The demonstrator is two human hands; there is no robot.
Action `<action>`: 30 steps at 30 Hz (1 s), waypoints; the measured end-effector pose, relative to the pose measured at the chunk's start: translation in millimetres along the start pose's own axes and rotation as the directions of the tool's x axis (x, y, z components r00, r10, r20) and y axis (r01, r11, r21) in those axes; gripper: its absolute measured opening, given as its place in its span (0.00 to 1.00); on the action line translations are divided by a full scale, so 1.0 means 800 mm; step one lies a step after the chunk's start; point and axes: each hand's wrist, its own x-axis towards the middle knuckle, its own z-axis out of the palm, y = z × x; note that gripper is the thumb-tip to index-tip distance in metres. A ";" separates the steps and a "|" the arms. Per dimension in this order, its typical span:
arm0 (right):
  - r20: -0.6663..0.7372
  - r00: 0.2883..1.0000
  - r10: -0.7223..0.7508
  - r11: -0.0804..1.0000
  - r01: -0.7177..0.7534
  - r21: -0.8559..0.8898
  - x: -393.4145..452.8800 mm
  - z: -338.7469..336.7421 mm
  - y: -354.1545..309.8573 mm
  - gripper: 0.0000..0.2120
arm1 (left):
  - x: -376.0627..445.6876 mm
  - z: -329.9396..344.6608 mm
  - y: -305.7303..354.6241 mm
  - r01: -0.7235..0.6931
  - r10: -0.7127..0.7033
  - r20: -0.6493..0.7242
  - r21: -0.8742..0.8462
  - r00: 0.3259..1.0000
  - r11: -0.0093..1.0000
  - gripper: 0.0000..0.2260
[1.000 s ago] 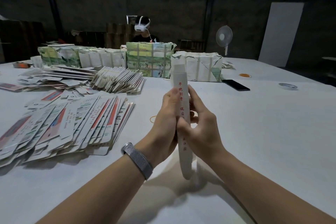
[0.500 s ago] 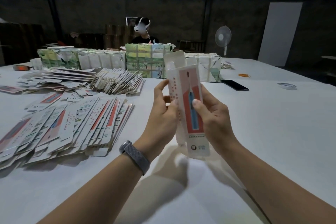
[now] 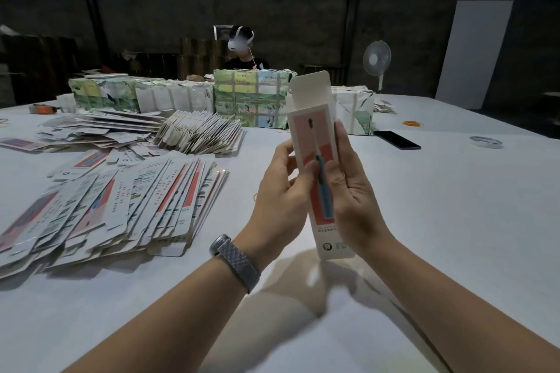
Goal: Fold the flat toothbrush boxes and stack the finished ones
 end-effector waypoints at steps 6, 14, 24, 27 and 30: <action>-0.091 0.990 -0.107 0.986 0.094 -0.136 0.012 -0.018 -0.010 0.21 | 0.005 -0.007 0.001 -0.033 0.031 0.060 0.020 0.998 0.999 0.09; -0.044 0.990 -0.131 0.987 0.126 -0.096 0.012 -0.018 -0.012 0.25 | 0.013 -0.018 0.015 -0.078 0.074 0.066 0.070 0.995 0.994 0.10; 0.100 0.975 -0.199 0.967 0.212 -0.141 0.016 -0.029 -0.014 0.28 | 0.017 -0.037 0.040 -0.261 0.237 0.149 0.168 0.960 0.950 0.22; 0.130 0.973 -0.191 0.979 0.199 -0.046 0.013 -0.032 -0.015 0.27 | 0.016 -0.039 0.045 -0.298 0.262 0.183 0.209 0.948 0.931 0.21; 0.114 0.979 -0.170 0.985 0.167 0.036 0.014 -0.034 -0.018 0.28 | 0.015 -0.038 0.047 -0.294 0.257 0.184 0.217 0.949 0.931 0.21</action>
